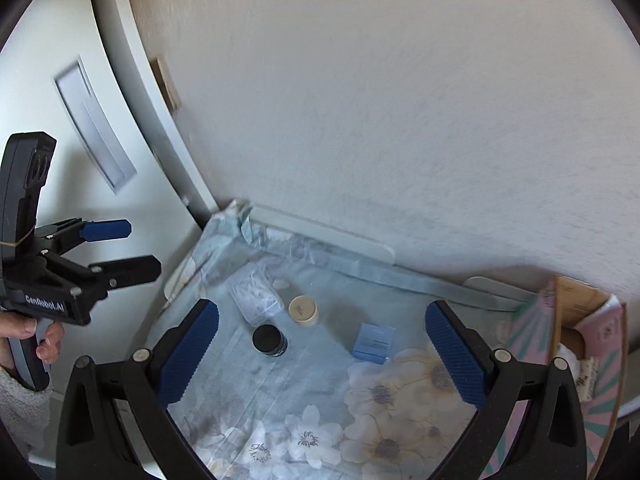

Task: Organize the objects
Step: 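Move both tools back over the remaining items on the bed, then grasp the clear floss-pick tray with the left gripper while the right grasps the cream jar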

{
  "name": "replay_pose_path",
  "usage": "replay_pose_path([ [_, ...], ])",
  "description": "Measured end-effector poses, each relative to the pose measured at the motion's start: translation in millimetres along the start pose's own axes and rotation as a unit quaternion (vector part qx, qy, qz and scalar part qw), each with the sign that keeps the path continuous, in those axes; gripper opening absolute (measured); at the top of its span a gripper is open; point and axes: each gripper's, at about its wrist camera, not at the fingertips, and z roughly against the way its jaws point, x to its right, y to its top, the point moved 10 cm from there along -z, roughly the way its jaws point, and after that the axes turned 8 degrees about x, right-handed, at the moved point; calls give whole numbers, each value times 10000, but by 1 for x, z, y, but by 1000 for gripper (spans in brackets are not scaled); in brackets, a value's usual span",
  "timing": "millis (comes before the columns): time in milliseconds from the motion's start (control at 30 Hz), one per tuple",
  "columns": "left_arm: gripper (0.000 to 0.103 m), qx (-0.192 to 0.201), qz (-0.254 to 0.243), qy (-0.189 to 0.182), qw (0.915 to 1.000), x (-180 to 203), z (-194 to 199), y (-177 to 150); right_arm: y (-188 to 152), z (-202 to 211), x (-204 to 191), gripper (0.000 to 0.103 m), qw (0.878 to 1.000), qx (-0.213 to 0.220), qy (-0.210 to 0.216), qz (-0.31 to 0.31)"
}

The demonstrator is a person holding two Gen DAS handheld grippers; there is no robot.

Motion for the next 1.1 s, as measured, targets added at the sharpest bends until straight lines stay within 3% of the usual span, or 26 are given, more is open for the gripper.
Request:
replay_pose_path([
  [100, 98, -175, -33, 12, 9998, -4, -23, -13, -8, -25, -3, 102, 9998, -184, 40, 78],
  [400, 96, -563, -506, 26, 9971, 4, -81, -37, -32, -91, -8, 85, 9968, -724, 177, 273],
  [467, 95, -642, -559, 21, 9964, 6, -94, -41, -38, -104, -9, 76, 9953, -867, 193, 375],
  [533, 95, -697, -573, 3, 9959, 5, -102, -44, -43, -112, -9, 72, 9941, -985, 189, 407],
  [1100, 95, -848, -1099, -170, 9902, 10, -148, -62, -73, -159, -8, 63, 9819, -1702, 488, 668],
])
